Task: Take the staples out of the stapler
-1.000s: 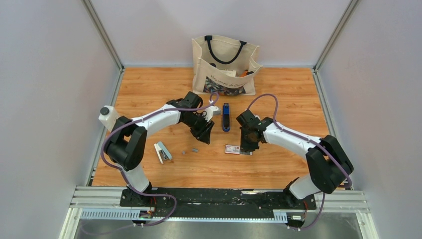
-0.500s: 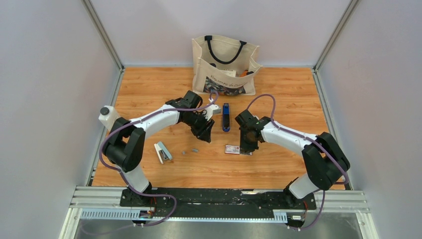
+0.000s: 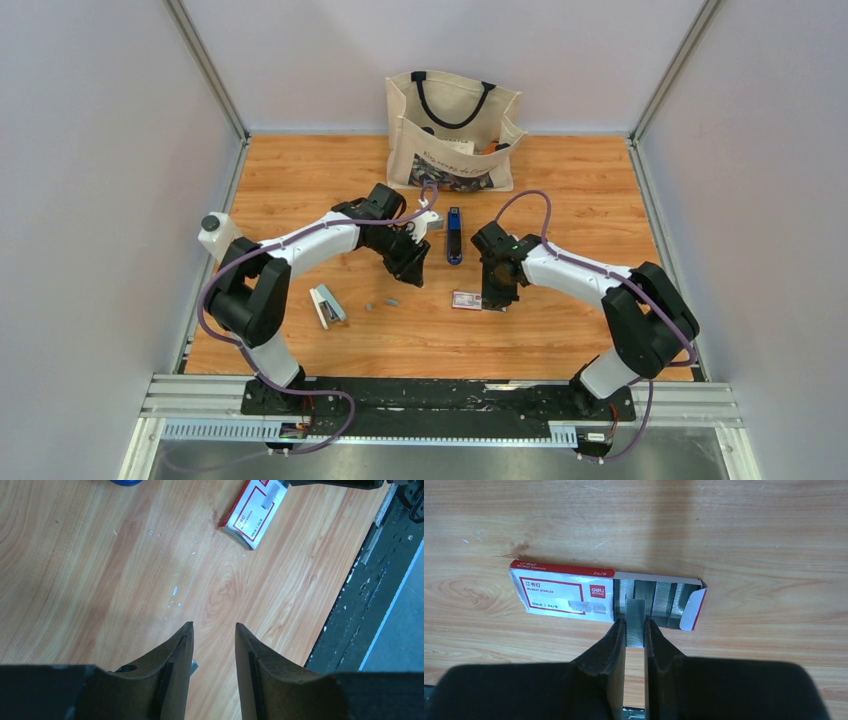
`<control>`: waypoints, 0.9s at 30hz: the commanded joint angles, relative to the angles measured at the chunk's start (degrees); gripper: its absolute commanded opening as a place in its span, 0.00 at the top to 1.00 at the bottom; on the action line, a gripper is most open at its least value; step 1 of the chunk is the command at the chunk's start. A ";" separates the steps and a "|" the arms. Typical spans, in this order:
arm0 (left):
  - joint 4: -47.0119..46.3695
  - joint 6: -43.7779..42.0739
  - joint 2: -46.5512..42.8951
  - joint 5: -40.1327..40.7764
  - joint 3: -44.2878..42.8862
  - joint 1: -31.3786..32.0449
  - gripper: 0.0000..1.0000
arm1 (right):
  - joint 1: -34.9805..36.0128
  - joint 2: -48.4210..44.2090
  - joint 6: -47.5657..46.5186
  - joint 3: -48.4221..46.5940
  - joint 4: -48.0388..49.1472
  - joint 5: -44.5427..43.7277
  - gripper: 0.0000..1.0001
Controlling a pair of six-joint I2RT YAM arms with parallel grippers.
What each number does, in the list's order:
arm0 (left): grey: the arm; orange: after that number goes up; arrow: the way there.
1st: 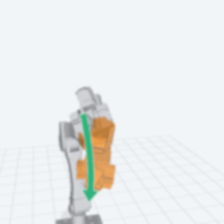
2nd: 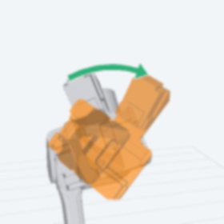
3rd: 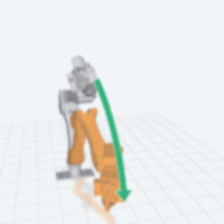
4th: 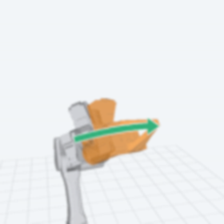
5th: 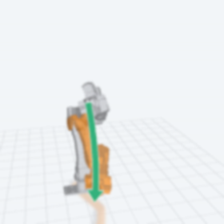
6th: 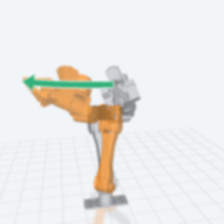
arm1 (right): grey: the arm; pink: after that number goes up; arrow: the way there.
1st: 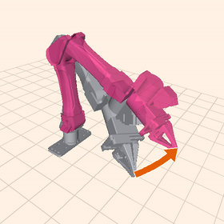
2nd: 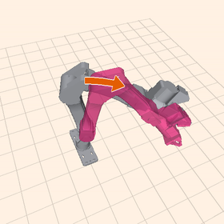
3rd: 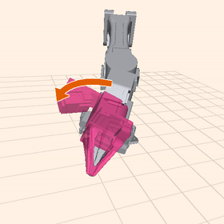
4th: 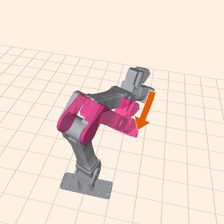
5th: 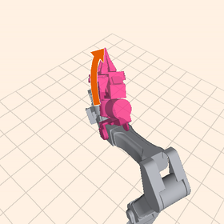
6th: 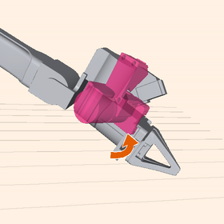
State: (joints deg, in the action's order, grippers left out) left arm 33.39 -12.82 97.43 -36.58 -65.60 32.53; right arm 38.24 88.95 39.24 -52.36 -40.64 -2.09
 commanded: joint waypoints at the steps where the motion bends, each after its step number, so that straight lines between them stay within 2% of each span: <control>1: -1.04 -1.77 -2.68 -1.39 -0.05 0.07 0.56 | 0.43 0.79 0.13 -2.13 0.56 -0.55 0.93; 27: -1.04 -2.12 -2.42 -2.62 0.21 0.07 0.56 | 0.35 2.28 -0.57 -3.45 0.39 -0.81 0.91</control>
State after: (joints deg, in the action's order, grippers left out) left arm 33.39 -13.15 97.27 -37.39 -65.60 32.53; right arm 38.24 90.94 39.16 -53.65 -40.64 -2.11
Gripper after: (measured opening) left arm 0.439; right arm 0.164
